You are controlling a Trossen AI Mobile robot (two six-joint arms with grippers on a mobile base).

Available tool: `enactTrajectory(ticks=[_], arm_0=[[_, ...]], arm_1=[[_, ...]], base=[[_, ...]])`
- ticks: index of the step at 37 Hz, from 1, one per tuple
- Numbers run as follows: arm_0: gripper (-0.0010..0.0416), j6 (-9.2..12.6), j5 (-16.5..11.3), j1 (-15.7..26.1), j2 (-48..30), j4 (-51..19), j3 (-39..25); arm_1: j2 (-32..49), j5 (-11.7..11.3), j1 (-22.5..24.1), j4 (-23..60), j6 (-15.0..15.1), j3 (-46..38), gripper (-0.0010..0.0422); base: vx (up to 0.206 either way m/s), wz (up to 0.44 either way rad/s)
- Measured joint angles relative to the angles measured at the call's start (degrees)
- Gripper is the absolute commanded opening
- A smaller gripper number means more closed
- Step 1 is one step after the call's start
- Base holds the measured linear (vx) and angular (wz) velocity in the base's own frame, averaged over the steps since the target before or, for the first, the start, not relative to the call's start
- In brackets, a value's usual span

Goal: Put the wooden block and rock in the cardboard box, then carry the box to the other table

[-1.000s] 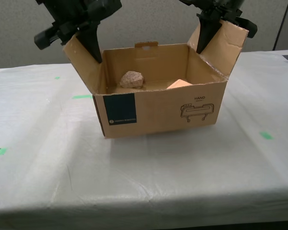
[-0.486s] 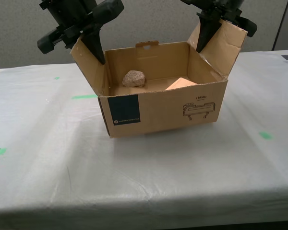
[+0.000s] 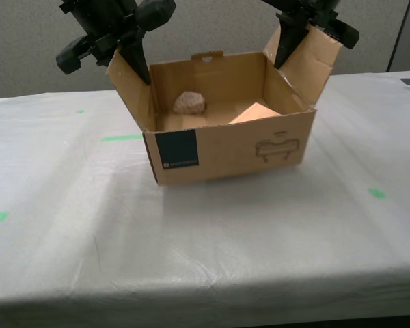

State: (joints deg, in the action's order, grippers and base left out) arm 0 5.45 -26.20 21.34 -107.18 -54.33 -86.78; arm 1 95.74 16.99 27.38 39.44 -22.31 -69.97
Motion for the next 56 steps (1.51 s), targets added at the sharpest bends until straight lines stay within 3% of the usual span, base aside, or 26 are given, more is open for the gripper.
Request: enactTrajectory(ticks=[5, 10, 25, 36, 41, 56], arm_0=[[-0.0001, 1.09, 0.00, 0.02, -3.61, 0.55, -3.02], [-0.0001, 1.22, 0.44, 0.02, -6.91, 0.09, -6.32], [-0.0001, 3.30, 1.07, -0.15, -13.31, -2.25, -13.51], [-0.0001, 4.00, 1.29, -0.20, -18.95, -2.32, -19.28], [-0.0001, 5.11, 1.27, -0.20, -19.23, -1.31, -19.15], [0.0000, 5.81, 1.86, -0.20, -19.17, -1.99, -18.99]], arm_1=[[2.05, 0.39, -1.95, 0.59, -0.22, -3.06, -0.0002], [5.14, 2.54, -2.43, 3.37, 1.18, -8.04, -0.0002], [15.96, 1.88, -2.69, 5.05, 3.26, -15.74, -0.0002], [17.42, 0.70, -2.95, 4.96, 3.98, -17.79, -0.0002], [17.53, -1.31, -3.04, 4.13, 4.02, -17.79, -0.0002], [20.22, -1.18, -3.48, 2.49, 3.37, -18.23, 0.0000]], base=[[0.000, 0.000], [0.000, 0.000], [0.000, 0.000], [0.000, 0.000], [0.000, 0.000], [0.000, 0.000]])
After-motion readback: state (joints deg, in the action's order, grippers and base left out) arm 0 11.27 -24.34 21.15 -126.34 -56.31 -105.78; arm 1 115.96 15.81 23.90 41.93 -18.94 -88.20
